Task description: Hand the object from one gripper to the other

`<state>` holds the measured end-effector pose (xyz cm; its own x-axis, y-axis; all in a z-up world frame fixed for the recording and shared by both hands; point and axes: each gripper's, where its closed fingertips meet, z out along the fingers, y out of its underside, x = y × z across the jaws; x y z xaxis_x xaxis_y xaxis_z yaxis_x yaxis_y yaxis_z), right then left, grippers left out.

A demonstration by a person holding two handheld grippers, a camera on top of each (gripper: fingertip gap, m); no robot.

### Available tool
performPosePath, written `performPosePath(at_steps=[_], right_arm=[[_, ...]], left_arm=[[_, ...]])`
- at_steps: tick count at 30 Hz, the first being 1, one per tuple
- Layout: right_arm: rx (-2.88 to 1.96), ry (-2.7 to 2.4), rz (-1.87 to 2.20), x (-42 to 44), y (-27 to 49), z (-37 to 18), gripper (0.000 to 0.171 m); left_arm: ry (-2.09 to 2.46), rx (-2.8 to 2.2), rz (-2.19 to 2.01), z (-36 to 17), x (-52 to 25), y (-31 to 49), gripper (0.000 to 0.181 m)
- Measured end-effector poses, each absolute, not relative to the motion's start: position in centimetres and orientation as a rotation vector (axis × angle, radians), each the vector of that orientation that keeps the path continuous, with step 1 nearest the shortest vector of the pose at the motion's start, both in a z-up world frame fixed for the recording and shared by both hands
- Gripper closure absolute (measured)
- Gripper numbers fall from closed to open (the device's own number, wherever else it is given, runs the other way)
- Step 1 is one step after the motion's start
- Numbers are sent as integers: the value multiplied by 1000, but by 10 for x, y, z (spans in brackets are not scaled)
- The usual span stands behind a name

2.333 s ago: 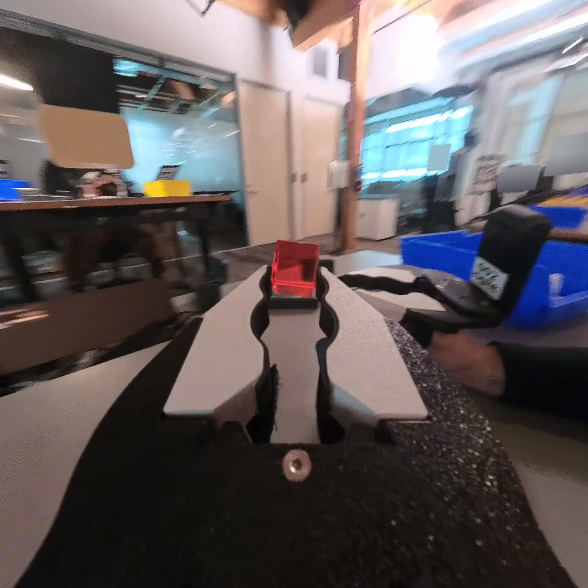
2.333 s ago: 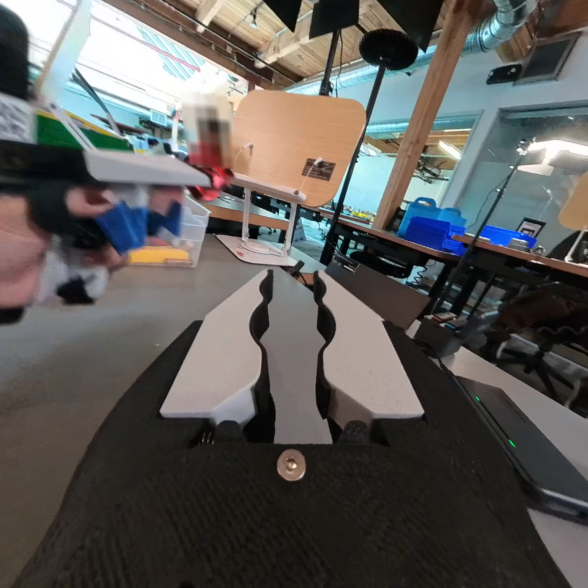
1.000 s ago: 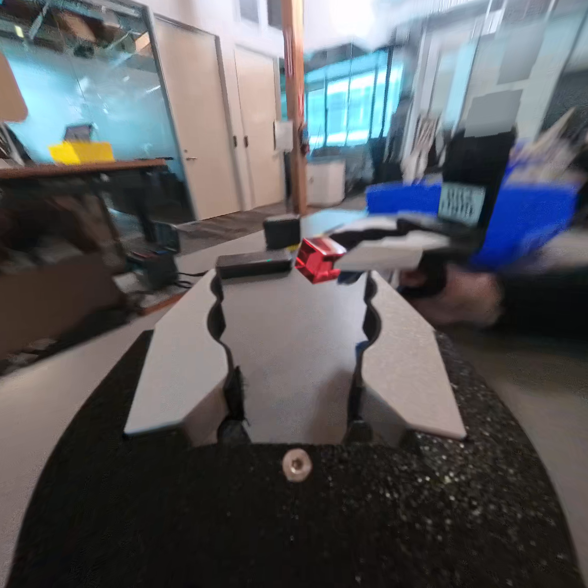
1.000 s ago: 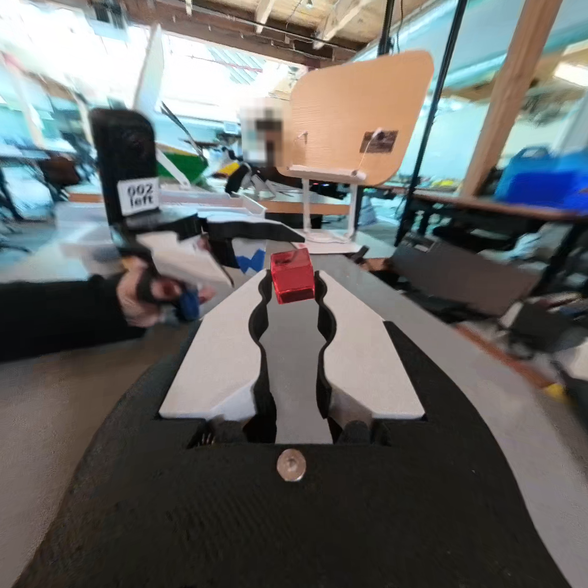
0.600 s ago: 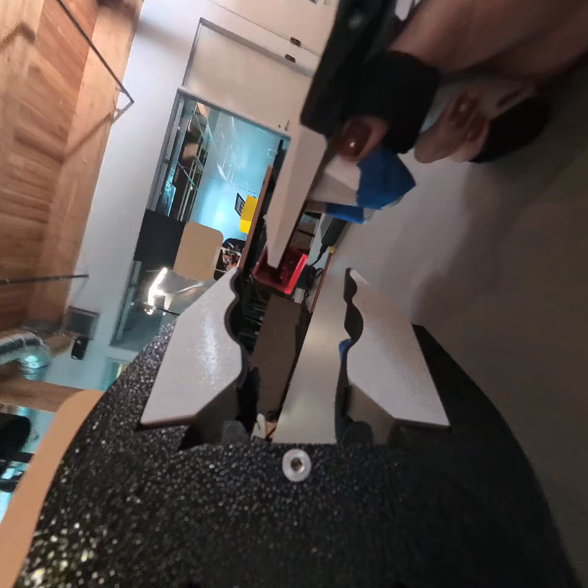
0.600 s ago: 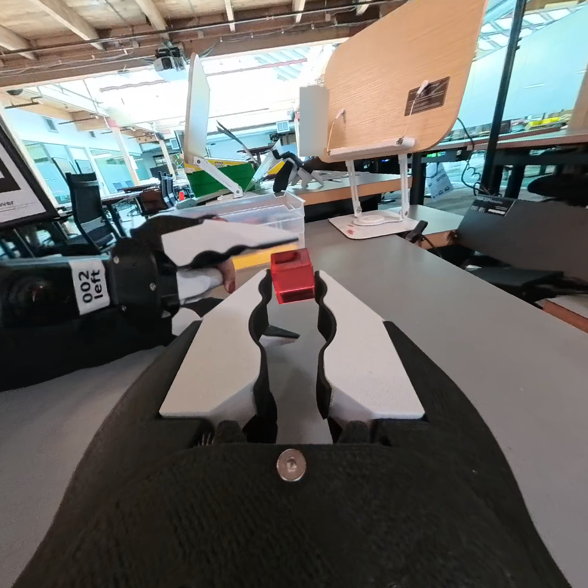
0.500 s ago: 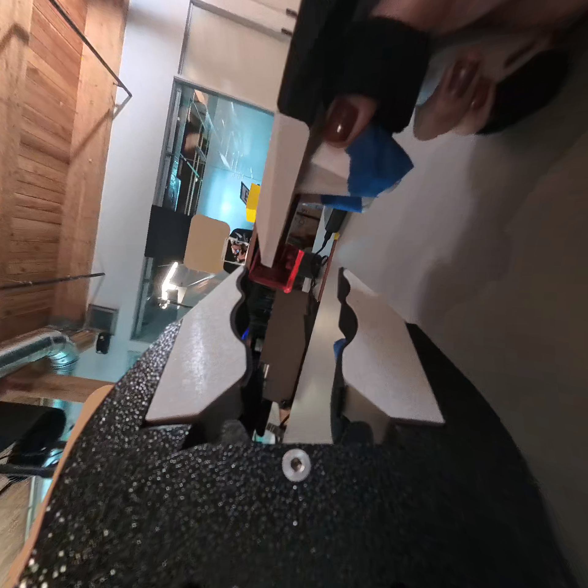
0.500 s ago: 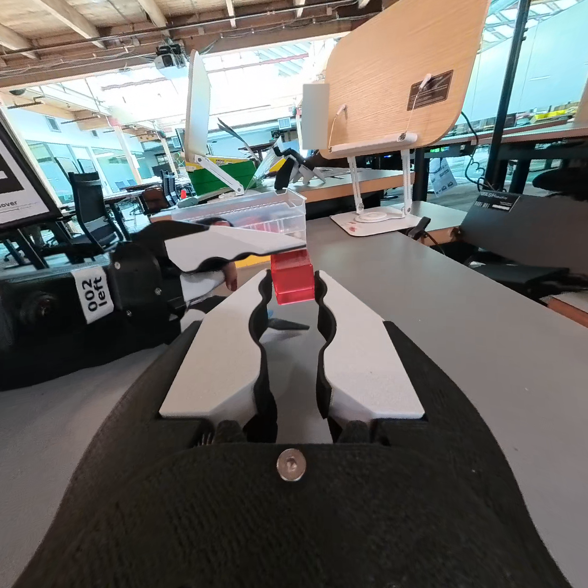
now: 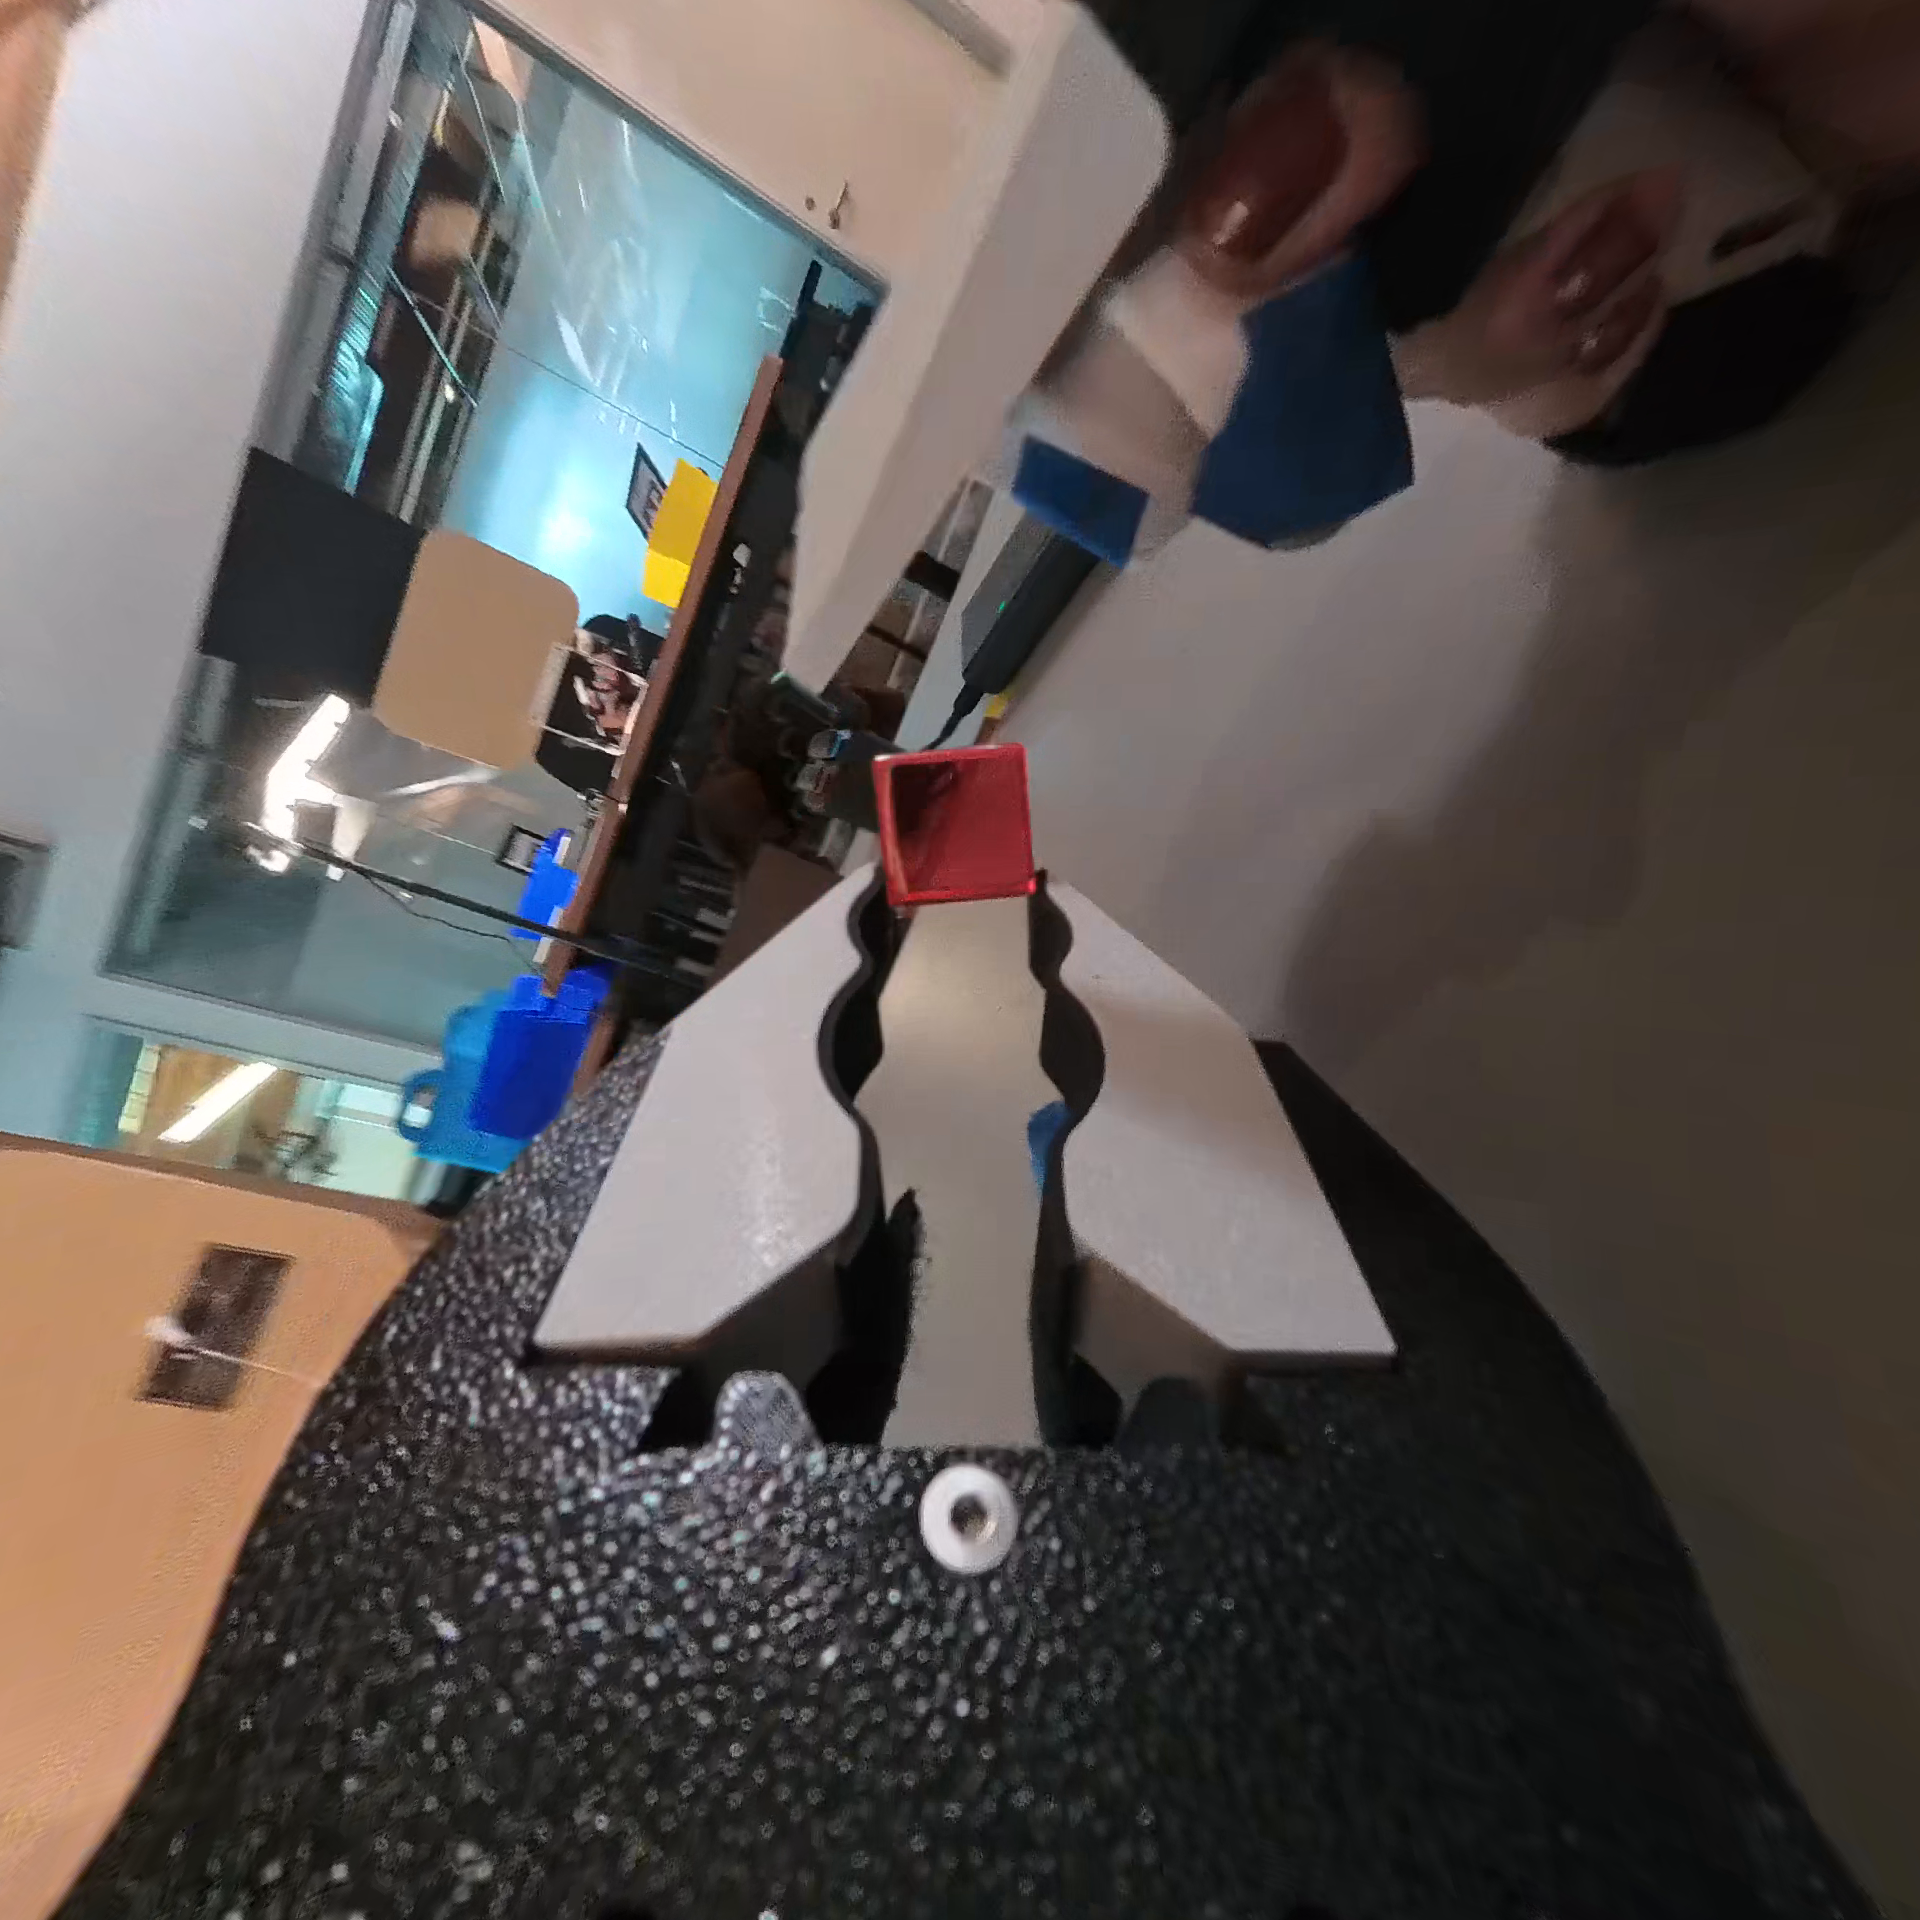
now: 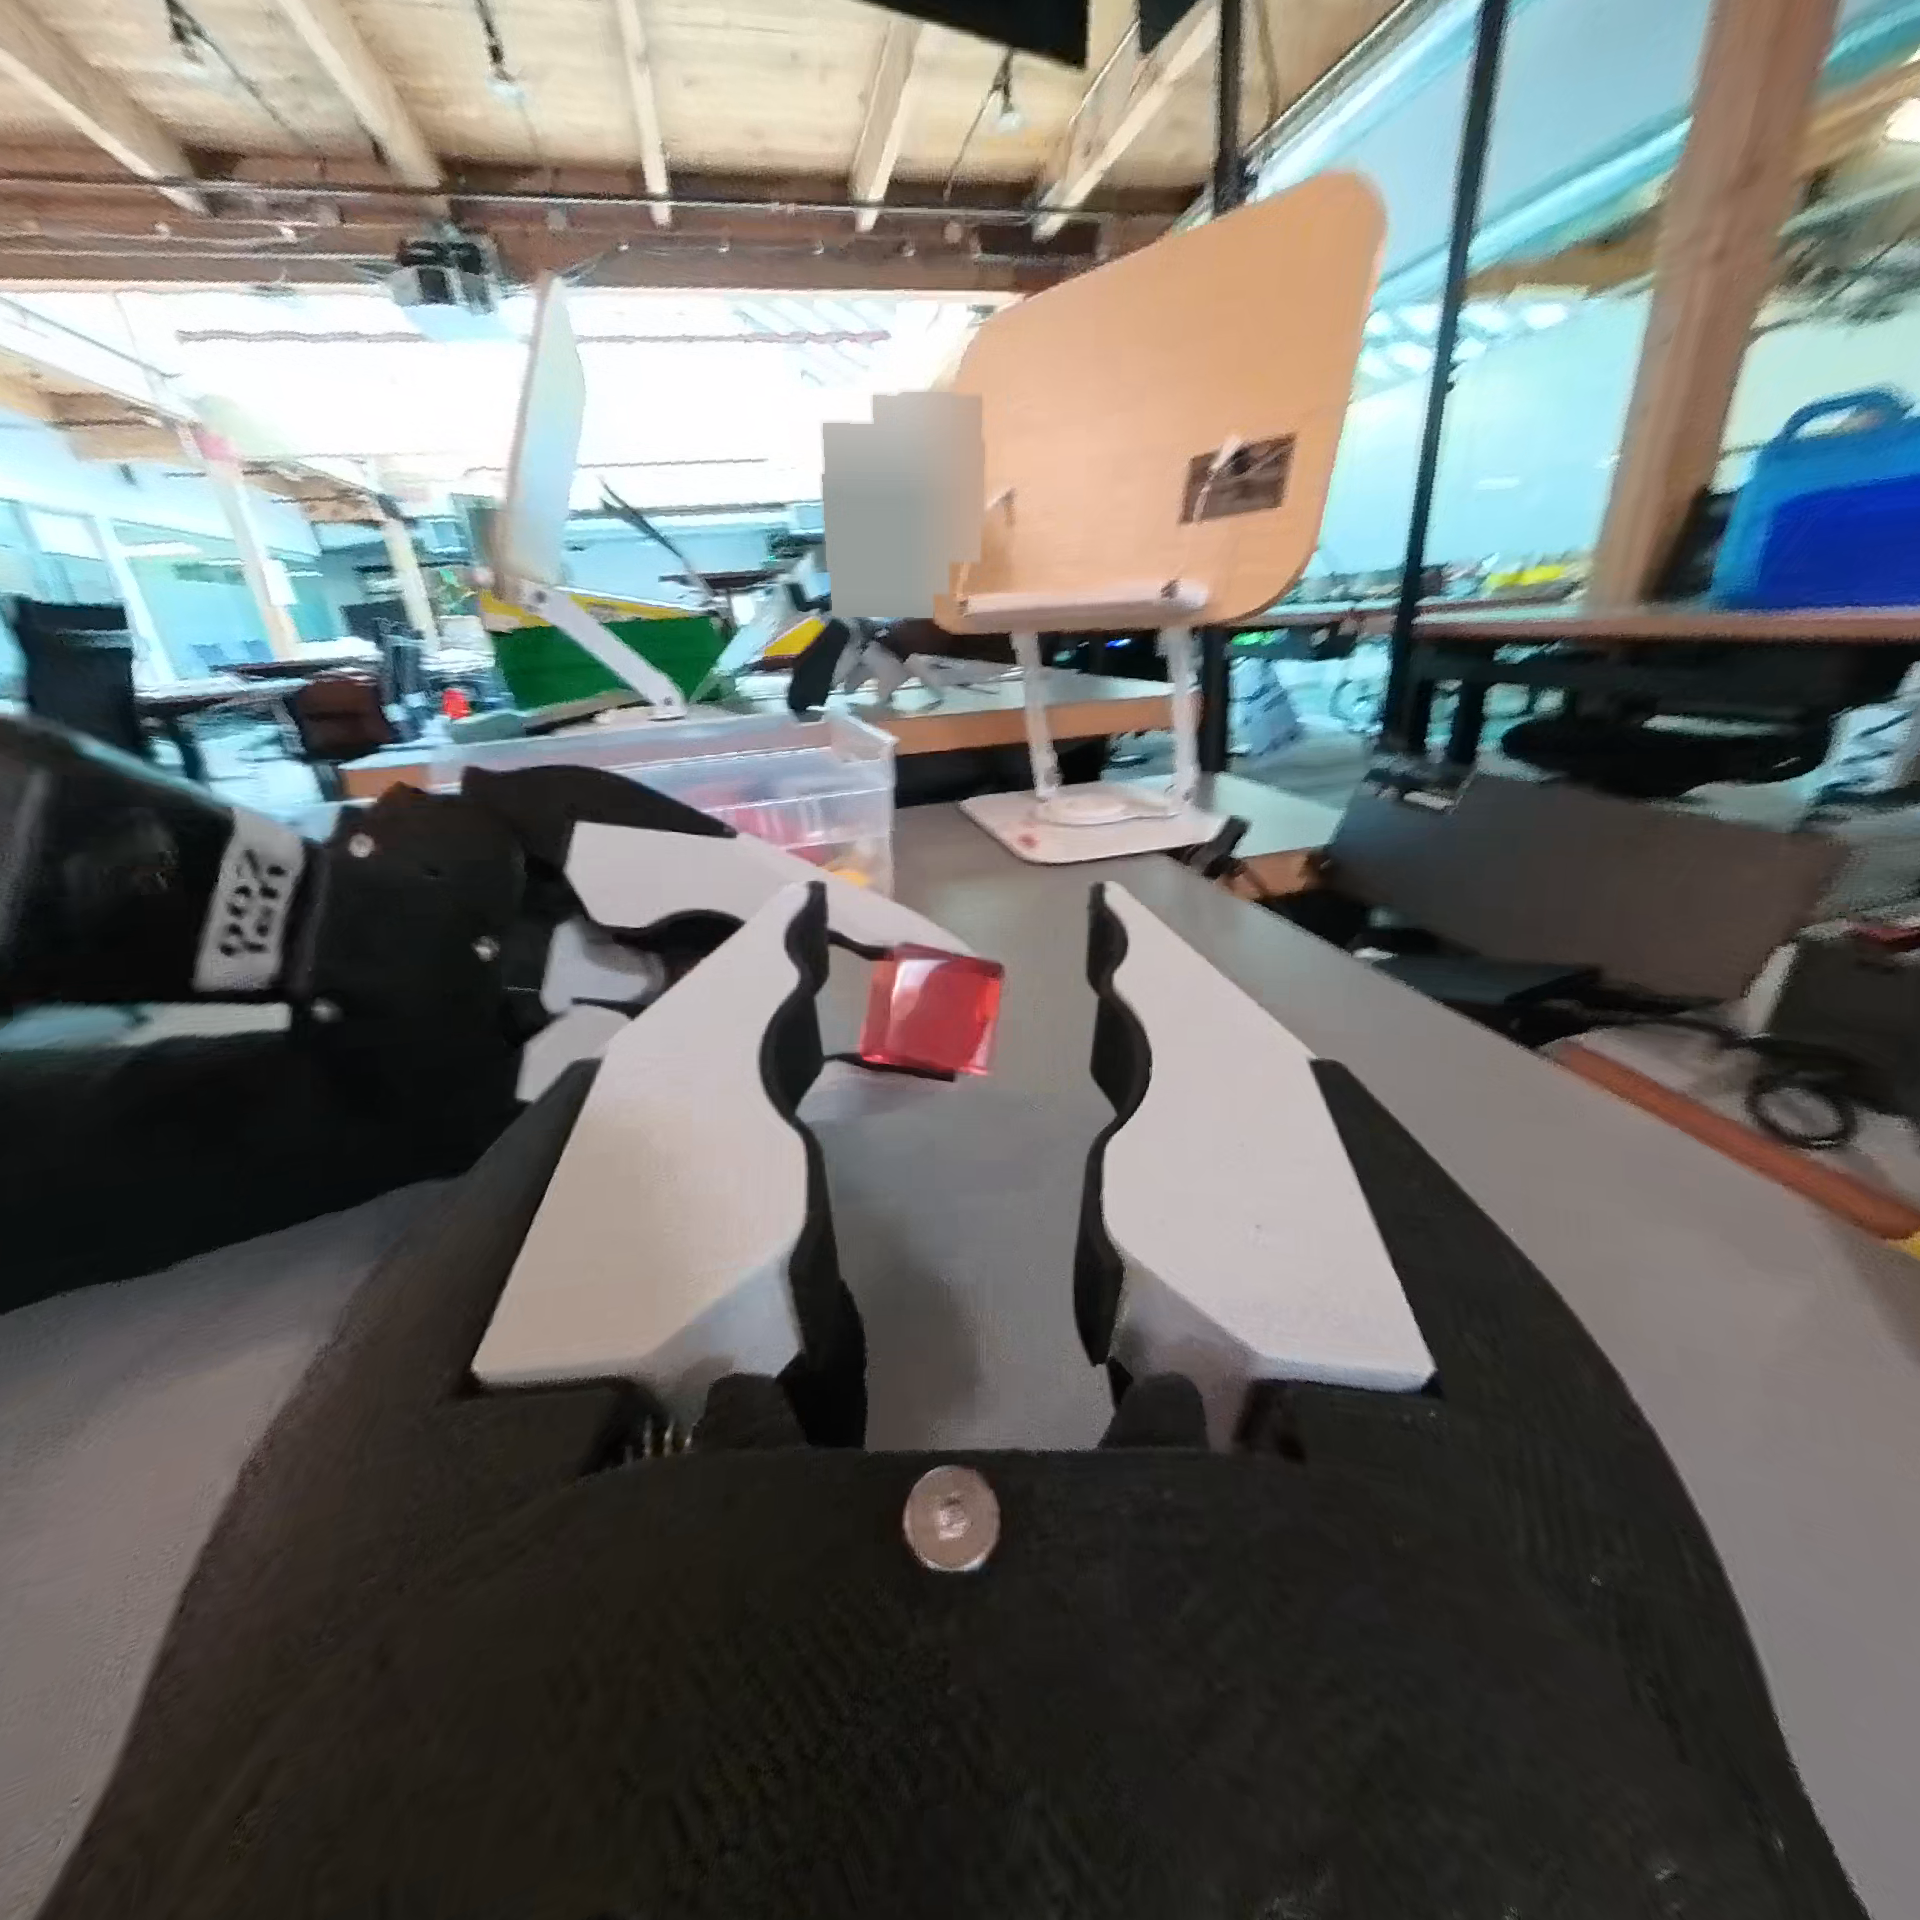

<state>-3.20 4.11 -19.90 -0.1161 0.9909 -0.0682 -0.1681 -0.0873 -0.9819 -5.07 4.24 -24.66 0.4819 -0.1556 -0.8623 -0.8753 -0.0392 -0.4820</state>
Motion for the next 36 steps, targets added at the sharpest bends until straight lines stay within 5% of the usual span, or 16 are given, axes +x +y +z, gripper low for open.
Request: performPosePath(at_steps=[20, 31, 36], right_arm=[[-685, -1270, 622, -36, 18, -195, 128], [-668, -1286, 588, -38, 14, -197, 145], [-820, -1300, 793, -39, 20, -203, 146]], left_arm=[[286, -1436, -935, -201, -28, 15, 157], [293, -1468, -1134, -205, -17, 12, 157], [298, -1437, -953, -201, -25, 17, 140]])
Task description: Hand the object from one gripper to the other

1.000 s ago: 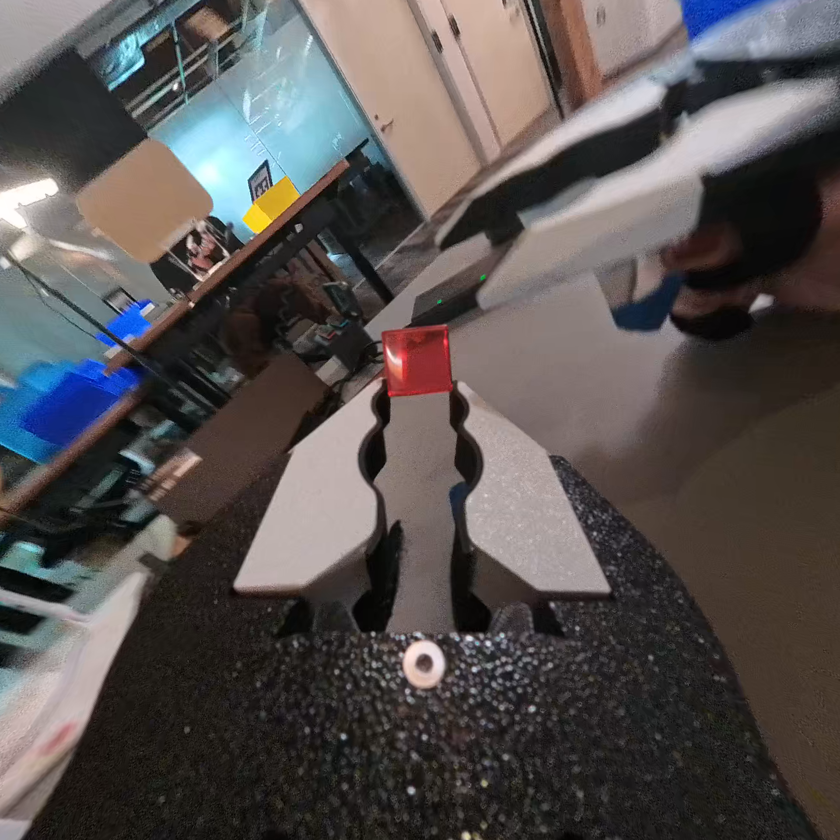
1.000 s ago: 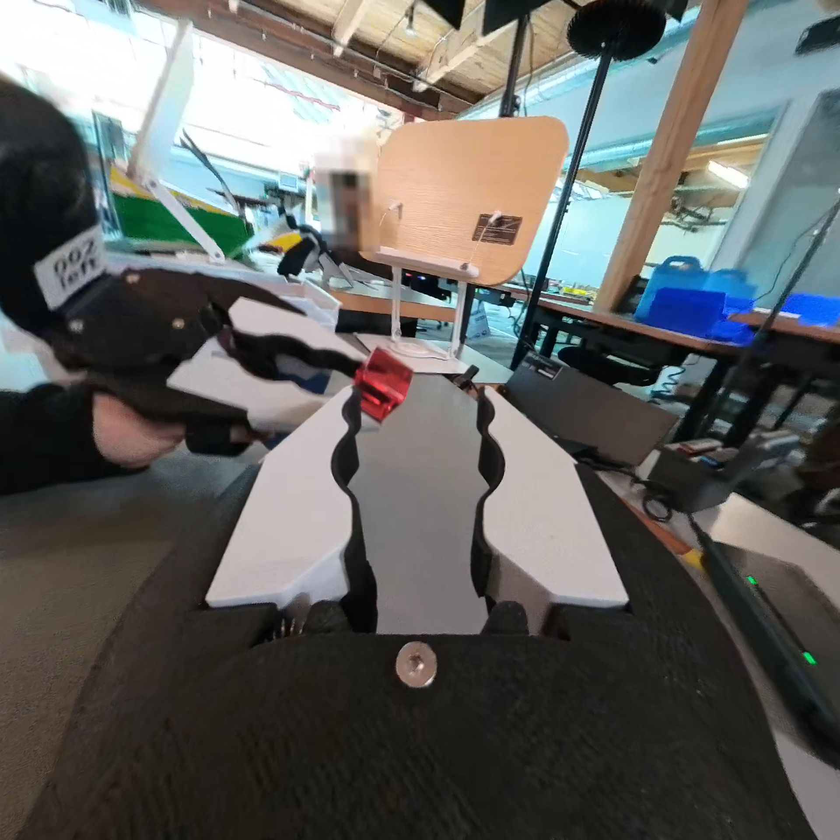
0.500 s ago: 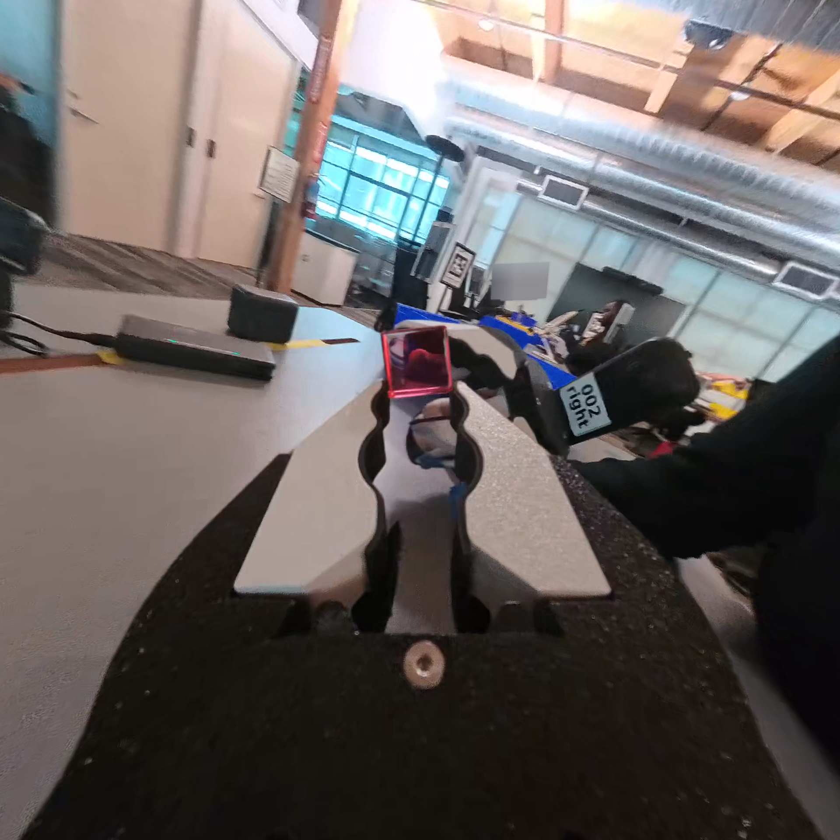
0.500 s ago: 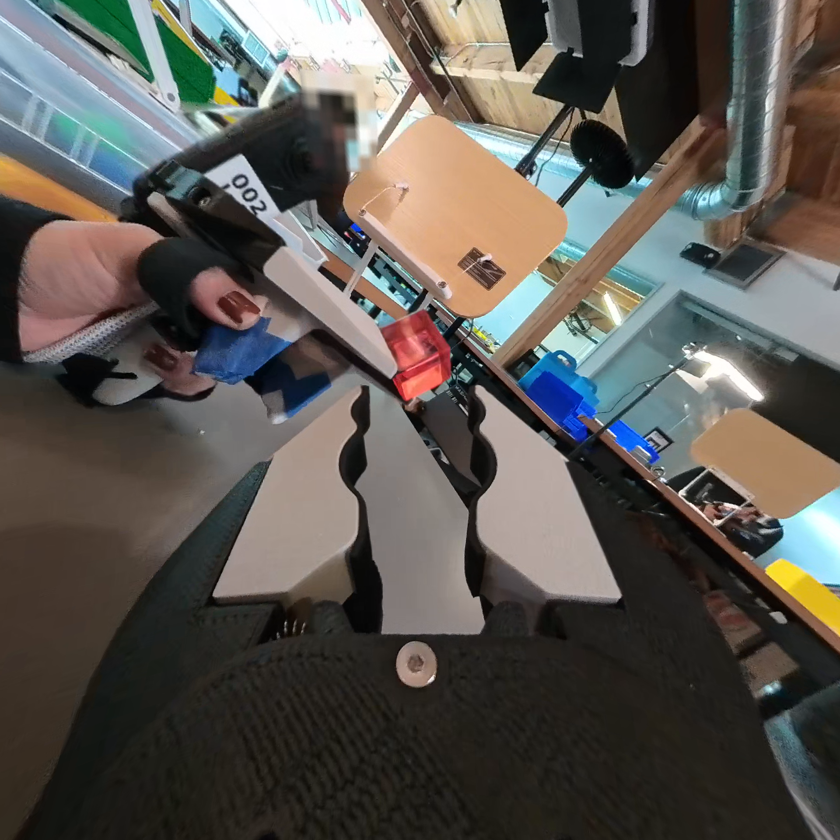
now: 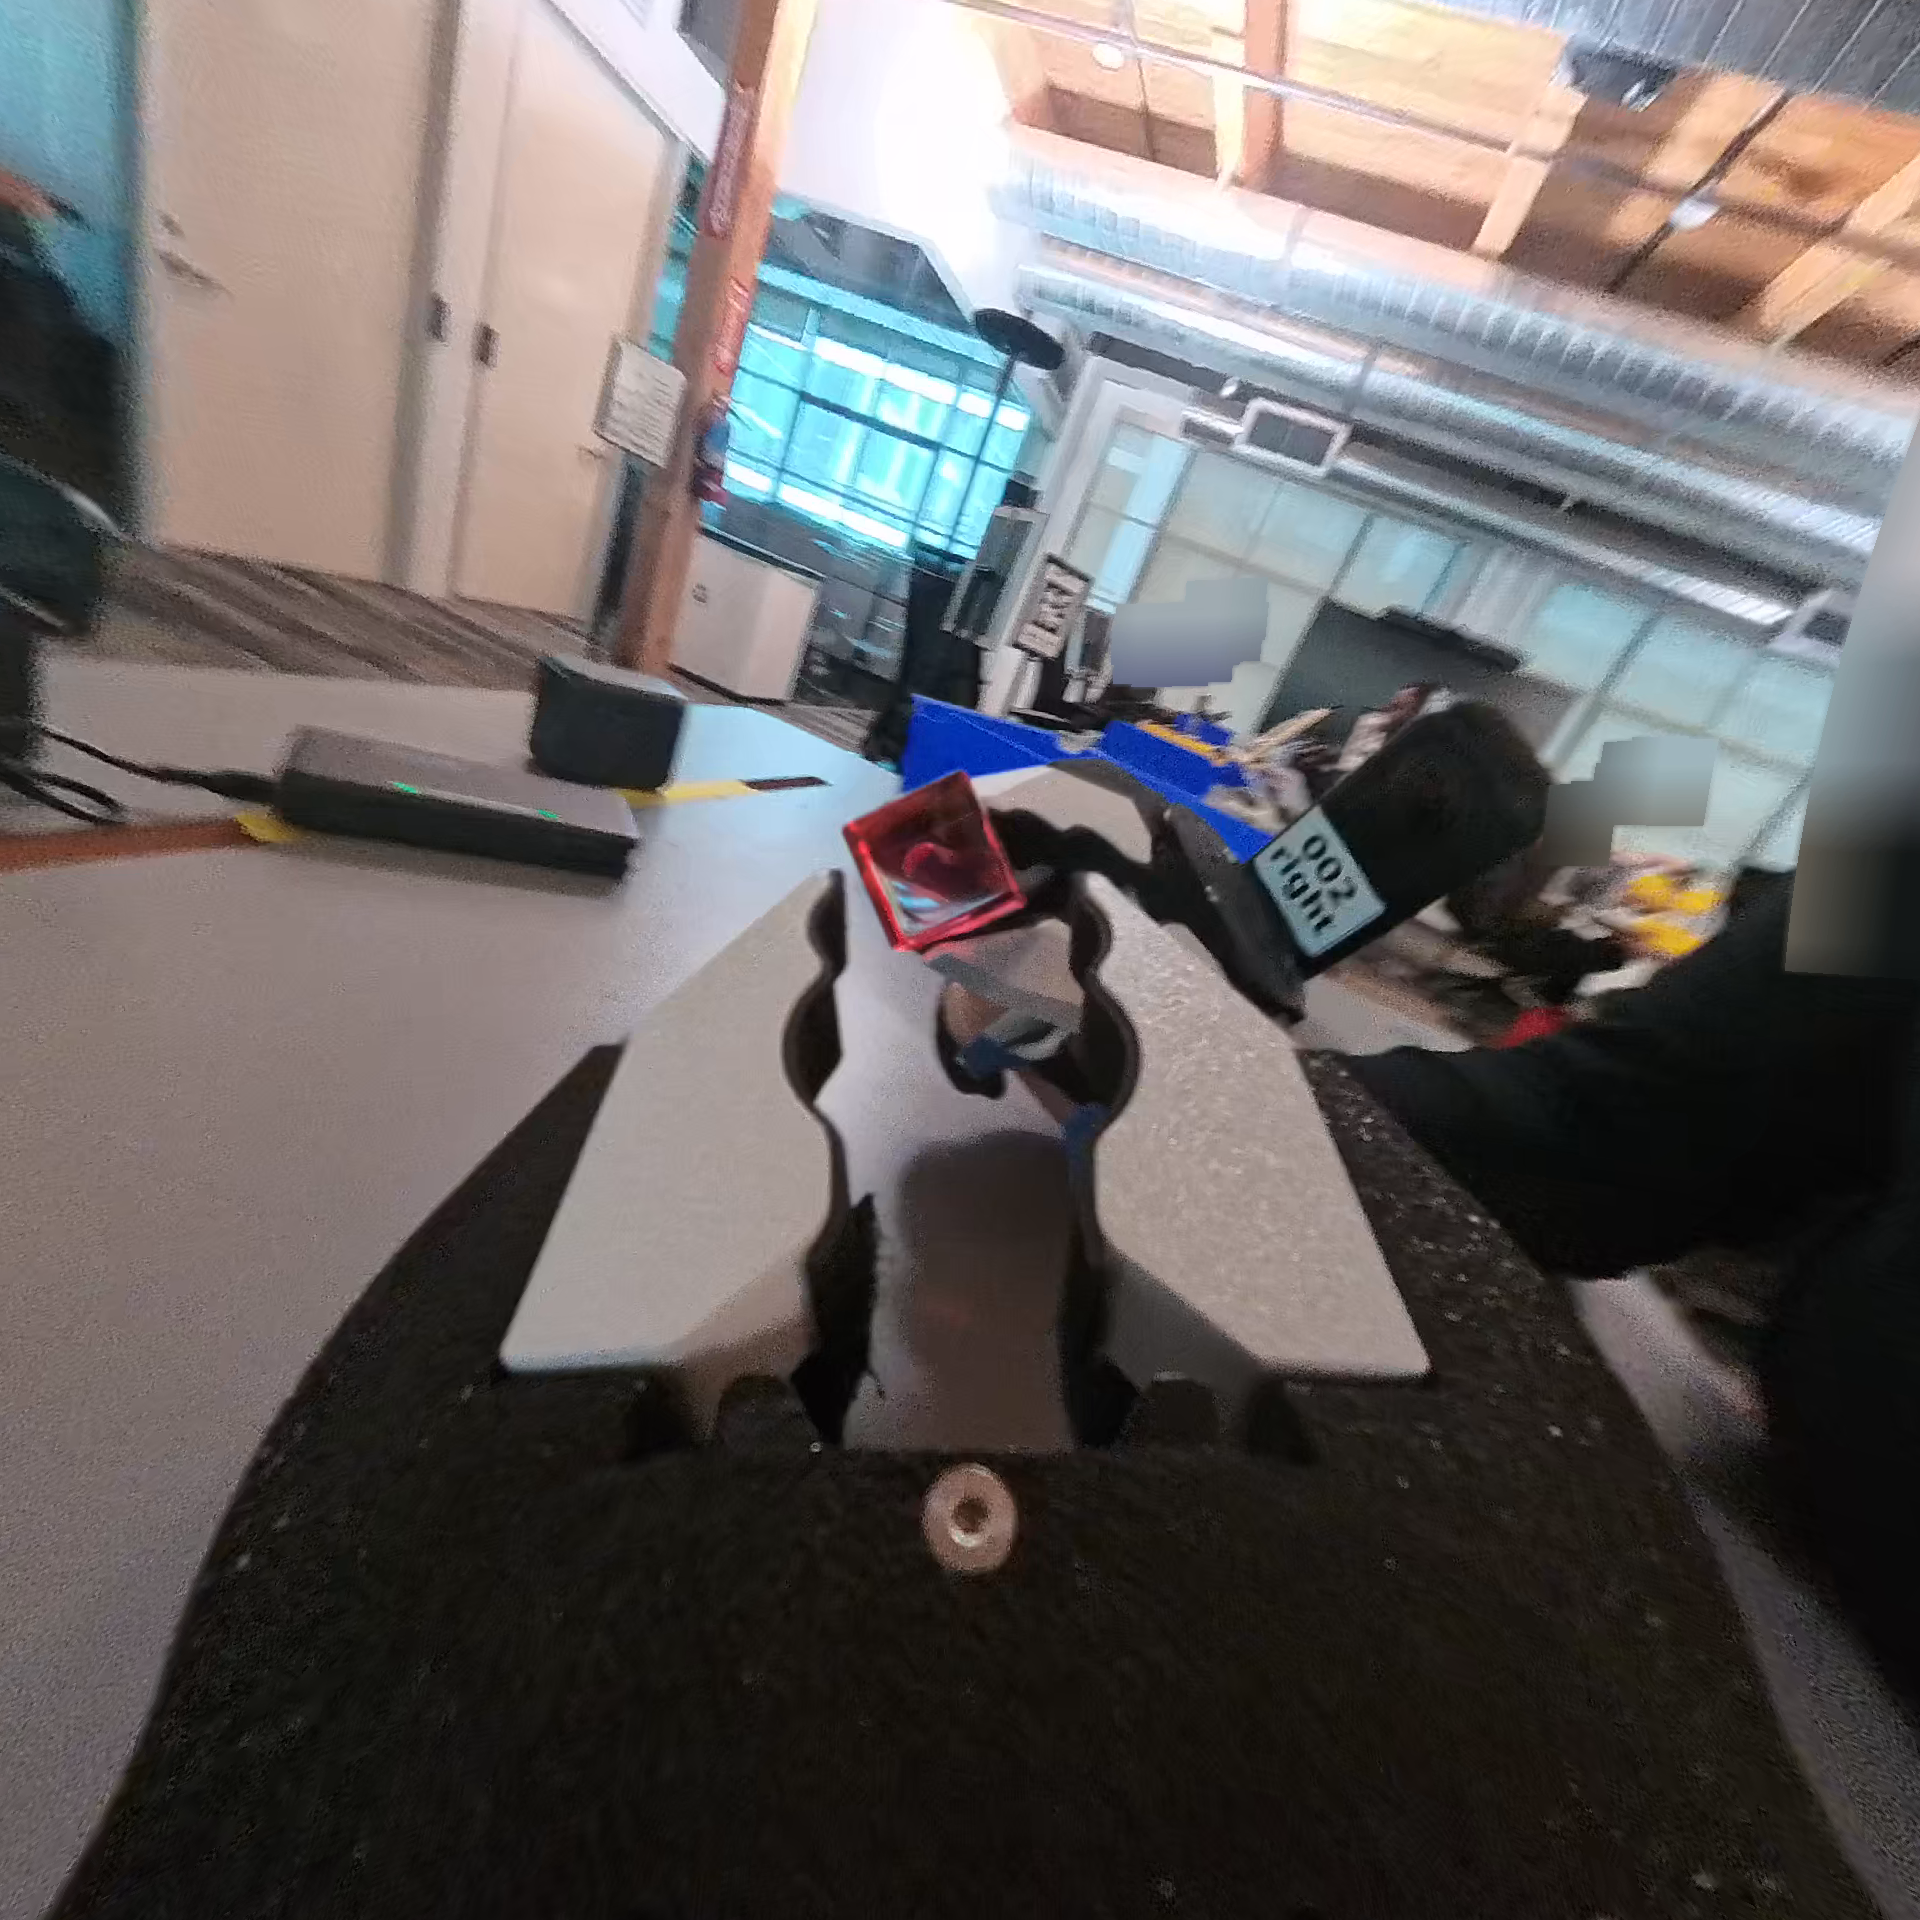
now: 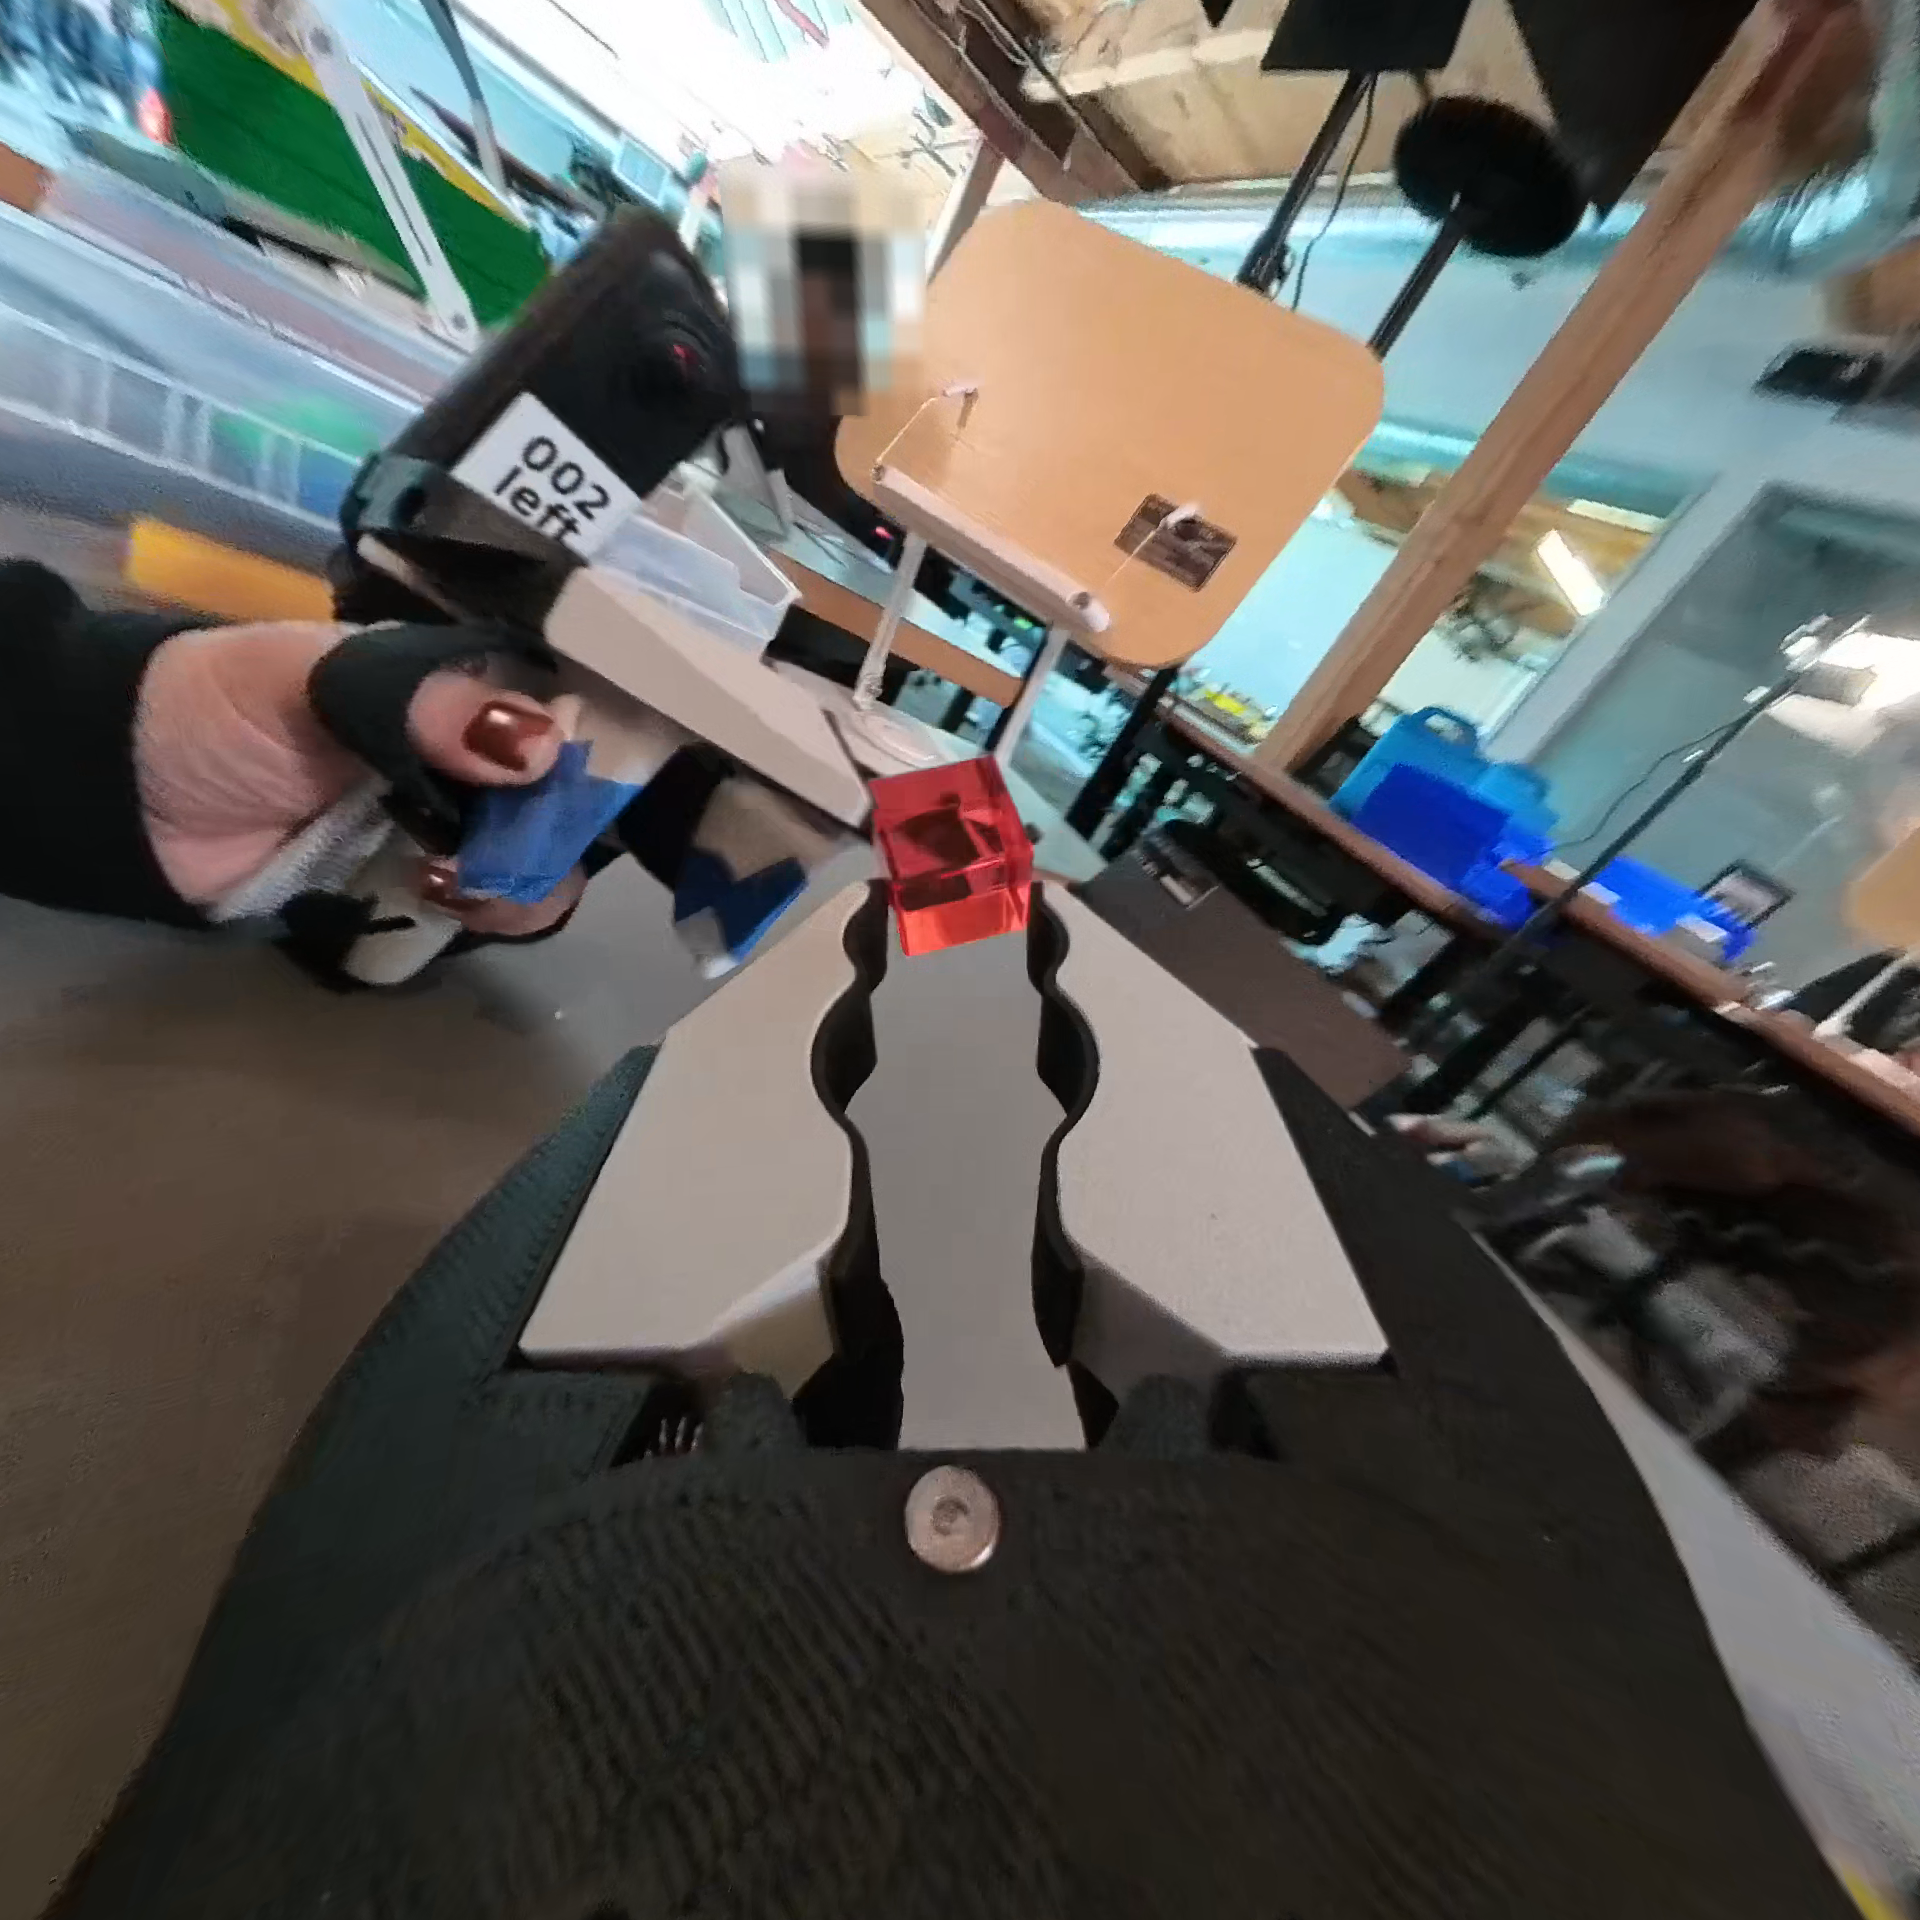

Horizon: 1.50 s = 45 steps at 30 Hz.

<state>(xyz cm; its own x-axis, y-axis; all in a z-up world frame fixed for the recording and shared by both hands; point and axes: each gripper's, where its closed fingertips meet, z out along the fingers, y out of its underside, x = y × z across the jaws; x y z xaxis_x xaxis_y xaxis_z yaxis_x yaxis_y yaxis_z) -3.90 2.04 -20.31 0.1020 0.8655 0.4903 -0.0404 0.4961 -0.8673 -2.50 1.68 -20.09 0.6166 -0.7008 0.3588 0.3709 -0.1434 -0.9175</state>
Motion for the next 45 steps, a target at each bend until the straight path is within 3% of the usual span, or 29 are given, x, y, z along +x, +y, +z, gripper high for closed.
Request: performPosePath(at_steps=[3, 8, 12, 23, 29, 32, 37, 45], right_arm=[[-942, -1284, 972, -39, 28, -207, 146], [-1084, -1220, 1242, -36, 37, -208, 146], [-1129, -1209, 1372, -36, 36, -209, 146], [-1169, -1218, 1849, -34, 12, -204, 146], [-1182, -1184, 1912, -34, 14, -203, 146], [-1166, -1139, 1846, -34, 20, -200, 144], [-1125, -1103, 1555, -32, 37, -199, 126], [-1062, -1318, 1022, -46, 29, -222, 133]], left_arm=[[415, -1453, -629, -204, -32, 17, 124], [678, -1451, 209, -216, -49, 29, 115], [884, -1413, 638, -229, -42, 36, 125], [877, -1272, 808, -206, -32, 25, 154], [866, -1303, 794, -205, -32, 27, 156], [824, -1363, 707, -208, -33, 29, 157], [761, -1485, 636, -217, -46, 33, 156], [863, -1580, 760, -239, -48, 39, 156]])
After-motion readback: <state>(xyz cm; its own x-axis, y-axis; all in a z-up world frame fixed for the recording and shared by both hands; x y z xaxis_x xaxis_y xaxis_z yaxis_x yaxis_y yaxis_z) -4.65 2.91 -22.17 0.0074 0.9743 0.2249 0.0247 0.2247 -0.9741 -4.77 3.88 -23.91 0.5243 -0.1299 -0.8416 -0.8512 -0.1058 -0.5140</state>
